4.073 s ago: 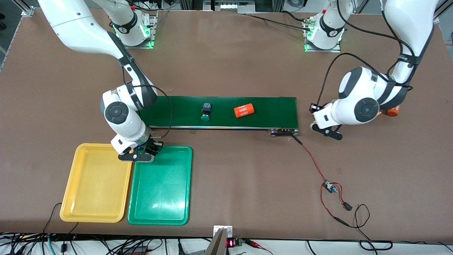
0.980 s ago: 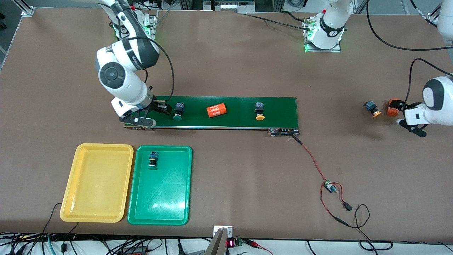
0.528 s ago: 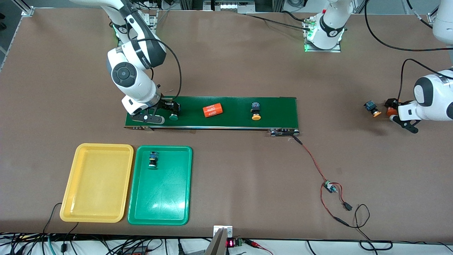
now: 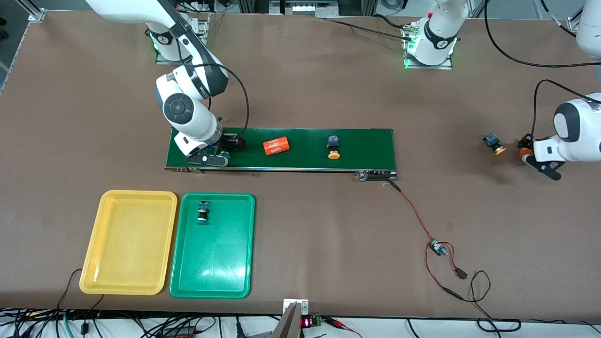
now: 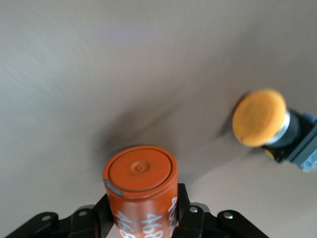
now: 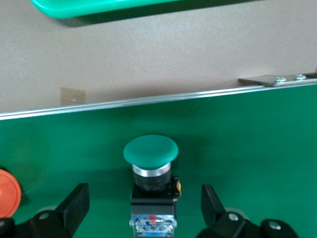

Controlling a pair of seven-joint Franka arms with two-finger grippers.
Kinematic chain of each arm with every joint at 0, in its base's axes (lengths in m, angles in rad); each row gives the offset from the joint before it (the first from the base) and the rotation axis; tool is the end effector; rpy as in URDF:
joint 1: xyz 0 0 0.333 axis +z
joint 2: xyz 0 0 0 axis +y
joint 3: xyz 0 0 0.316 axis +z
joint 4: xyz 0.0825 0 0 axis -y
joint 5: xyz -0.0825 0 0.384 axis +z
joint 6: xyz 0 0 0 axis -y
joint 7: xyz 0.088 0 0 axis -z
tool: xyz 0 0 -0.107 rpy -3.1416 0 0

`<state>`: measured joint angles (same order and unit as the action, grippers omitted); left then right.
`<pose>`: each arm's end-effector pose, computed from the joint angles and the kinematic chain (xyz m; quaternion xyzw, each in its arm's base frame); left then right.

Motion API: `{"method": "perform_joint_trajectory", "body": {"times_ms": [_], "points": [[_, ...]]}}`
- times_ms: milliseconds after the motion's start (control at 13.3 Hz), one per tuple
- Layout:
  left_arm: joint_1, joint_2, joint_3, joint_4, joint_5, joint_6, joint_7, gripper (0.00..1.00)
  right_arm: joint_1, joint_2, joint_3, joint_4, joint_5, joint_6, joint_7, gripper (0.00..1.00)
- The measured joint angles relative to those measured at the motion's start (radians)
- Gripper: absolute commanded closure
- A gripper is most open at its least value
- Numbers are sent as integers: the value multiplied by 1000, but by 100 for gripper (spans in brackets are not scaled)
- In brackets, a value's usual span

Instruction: Sort buttons by color to trays

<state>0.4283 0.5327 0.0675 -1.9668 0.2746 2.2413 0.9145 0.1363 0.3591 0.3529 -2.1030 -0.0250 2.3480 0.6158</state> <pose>0.5122 0.2857 0.1809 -0.9379 0.3020 0.1708 0.0029 0.5049 0.2666 0.2489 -0.9957 0.0615 0.0665 0.0210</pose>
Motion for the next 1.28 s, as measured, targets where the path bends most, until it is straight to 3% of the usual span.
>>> {"method": "perform_joint_trajectory", "body": {"times_ms": [151,226,302,603,980,1282], "points": [[-17,-24,-44,36,0,-19,0,71,-1,3,-1,-8,-12,4,0,21],[-26,-35,-73,54,0,-39,0,69,-2,3,-1,-11,-19,4,0,41],[-33,-43,-106,68,0,-57,0,69,-4,3,-3,-13,-22,4,0,52],[-66,-71,-266,89,-1,-114,-2,71,-17,3,-10,-15,-23,4,-1,77],[-119,-78,-486,93,-1,-177,-2,77,-26,-2,-15,3,-23,7,-5,80],[-158,-80,-608,94,-1,-186,-8,79,-35,-9,-41,148,-25,-16,-64,81]]}}
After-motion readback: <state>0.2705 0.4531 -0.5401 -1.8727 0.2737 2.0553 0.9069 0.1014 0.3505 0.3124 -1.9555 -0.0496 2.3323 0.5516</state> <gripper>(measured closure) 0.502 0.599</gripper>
